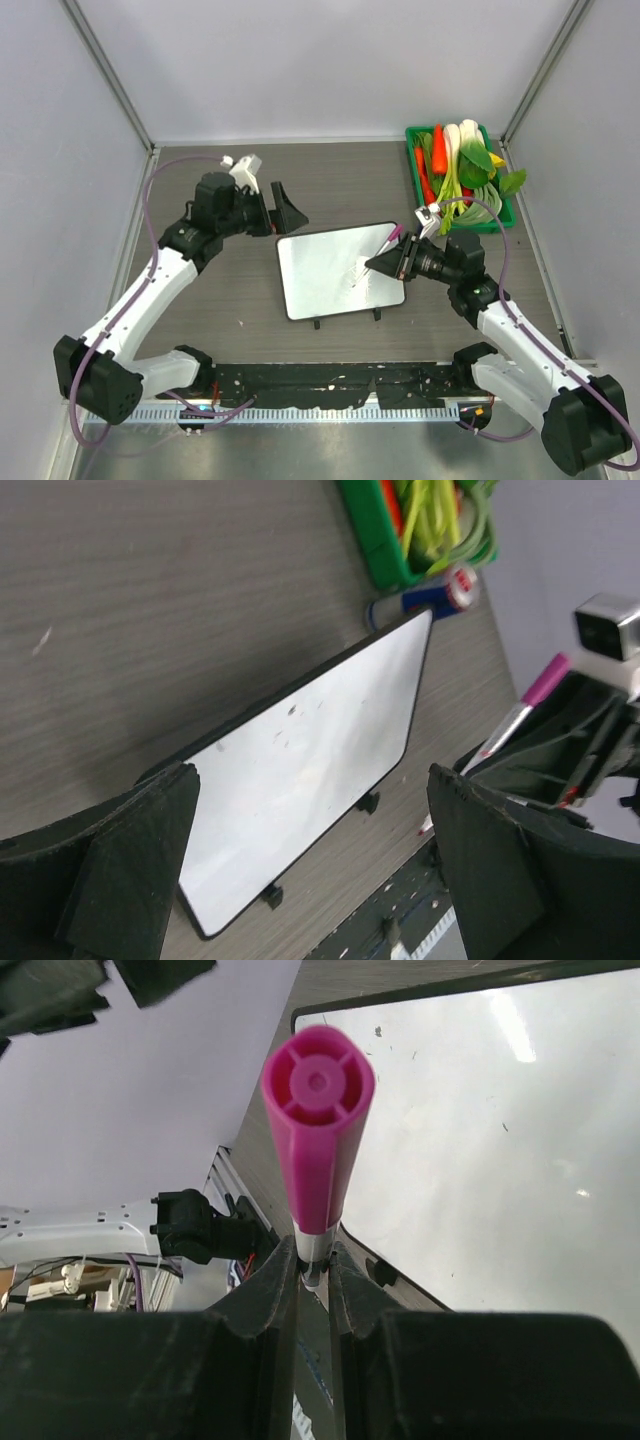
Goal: Write a sentence on the whiteboard
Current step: Hold the whiteboard at the center of the board.
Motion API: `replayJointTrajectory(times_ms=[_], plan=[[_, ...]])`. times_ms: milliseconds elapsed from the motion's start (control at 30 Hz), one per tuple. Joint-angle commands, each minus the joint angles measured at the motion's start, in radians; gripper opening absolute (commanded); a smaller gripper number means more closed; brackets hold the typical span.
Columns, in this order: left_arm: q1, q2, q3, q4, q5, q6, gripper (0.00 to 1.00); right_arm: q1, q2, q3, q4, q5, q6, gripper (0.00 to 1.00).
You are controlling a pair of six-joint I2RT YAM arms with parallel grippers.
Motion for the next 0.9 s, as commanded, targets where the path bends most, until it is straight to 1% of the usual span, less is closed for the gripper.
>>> replayJointTrajectory(times_ms=[0, 67, 133, 233, 300, 333, 367, 433, 600, 767, 867], plan=[[0.012, 0.043, 0.183, -0.095, 0.006, 0.073, 1.0, -0.002, 0.023, 0.033, 0.054, 0.004, -0.01, 0.02], [0.02, 0.072, 0.211, -0.106, -0.016, 0.12, 1.0, 0.001, 0.036, 0.025, 0.071, -0.005, 0.004, 0.01], [0.029, 0.096, 0.187, -0.051, 0.012, 0.092, 1.0, 0.0, 0.034, 0.018, 0.075, -0.011, 0.01, 0.01], [0.061, 0.1, 0.069, 0.143, 0.209, -0.018, 1.0, 0.0, 0.019, 0.002, 0.071, -0.002, 0.004, 0.02], [0.086, 0.057, -0.044, 0.251, 0.21, -0.115, 1.0, 0.0, 0.019, -0.001, 0.065, -0.002, 0.003, 0.01], [0.098, 0.041, -0.101, 0.314, 0.219, -0.136, 1.0, 0.0, 0.017, -0.001, 0.065, -0.006, 0.003, 0.01], [0.104, 0.029, -0.115, 0.304, 0.222, -0.121, 1.0, 0.0, 0.017, -0.001, 0.065, -0.007, 0.003, 0.02], [0.098, 0.012, -0.091, 0.221, 0.193, -0.065, 1.0, -0.002, 0.016, -0.002, 0.065, -0.007, -0.003, 0.01], [0.1, -0.029, -0.07, 0.201, 0.17, -0.024, 1.0, 0.0, 0.056, 0.021, 0.071, -0.036, -0.011, 0.01], [0.1, -0.063, -0.068, 0.193, 0.15, -0.001, 1.0, 0.001, 0.04, 0.025, 0.057, -0.026, -0.022, 0.02], [0.101, -0.063, -0.062, 0.19, 0.161, -0.001, 1.0, 0.0, 0.031, 0.024, 0.052, -0.027, -0.013, 0.01]])
